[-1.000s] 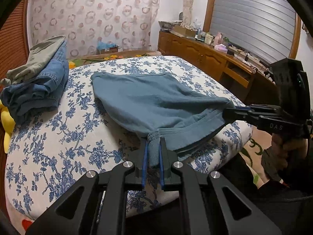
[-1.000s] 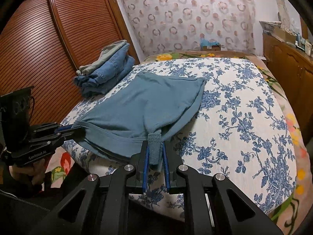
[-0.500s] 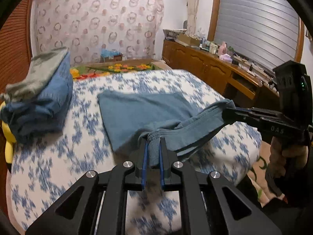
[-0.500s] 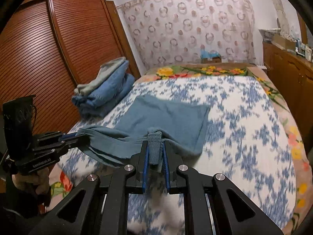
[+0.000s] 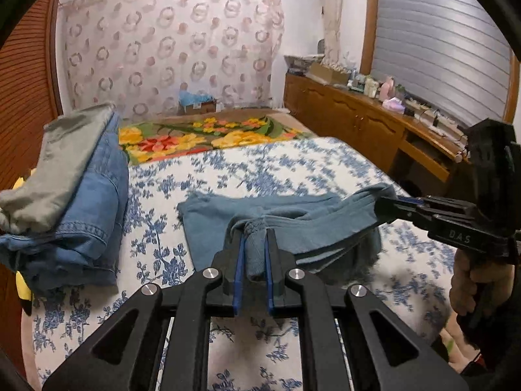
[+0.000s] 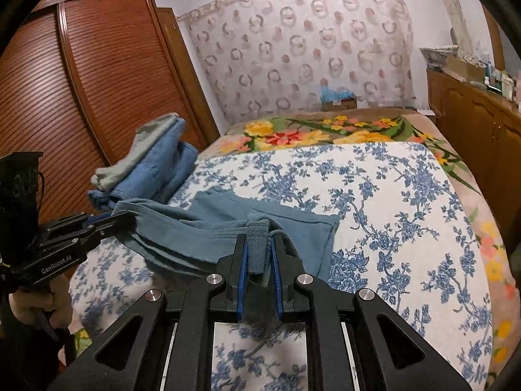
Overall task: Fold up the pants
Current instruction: 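Lower the hem onto the shorts and open both tools, then move both open tools over the folded shorts to reposition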
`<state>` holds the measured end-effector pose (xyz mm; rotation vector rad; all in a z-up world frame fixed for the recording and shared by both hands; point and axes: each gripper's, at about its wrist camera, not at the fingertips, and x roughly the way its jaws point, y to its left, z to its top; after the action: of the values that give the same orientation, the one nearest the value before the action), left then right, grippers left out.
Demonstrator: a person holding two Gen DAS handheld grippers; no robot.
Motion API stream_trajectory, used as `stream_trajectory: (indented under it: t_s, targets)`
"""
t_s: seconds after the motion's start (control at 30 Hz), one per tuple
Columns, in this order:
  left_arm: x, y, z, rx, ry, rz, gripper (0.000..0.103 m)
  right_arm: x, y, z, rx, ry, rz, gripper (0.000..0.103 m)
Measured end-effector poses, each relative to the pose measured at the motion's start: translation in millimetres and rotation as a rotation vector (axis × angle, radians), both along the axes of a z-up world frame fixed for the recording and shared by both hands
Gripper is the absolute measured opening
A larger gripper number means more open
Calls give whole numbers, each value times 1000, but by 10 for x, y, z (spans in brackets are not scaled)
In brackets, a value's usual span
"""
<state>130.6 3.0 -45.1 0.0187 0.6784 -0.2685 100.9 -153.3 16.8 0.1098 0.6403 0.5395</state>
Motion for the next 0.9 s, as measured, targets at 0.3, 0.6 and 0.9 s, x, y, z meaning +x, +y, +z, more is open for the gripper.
stream_trajectory:
  t_s: [0.3, 0.6, 0.9]
  targets:
    - [98, 38, -192, -15, 48, 15, 26, 233, 118, -57, -38, 44, -2, 15]
    - [9, 97, -239, -9, 52, 17, 53, 152, 8, 16, -102, -18, -53, 35]
    - [3, 175, -516, 37, 137, 31, 53, -30, -38, -140, -192, 11, 23, 45]
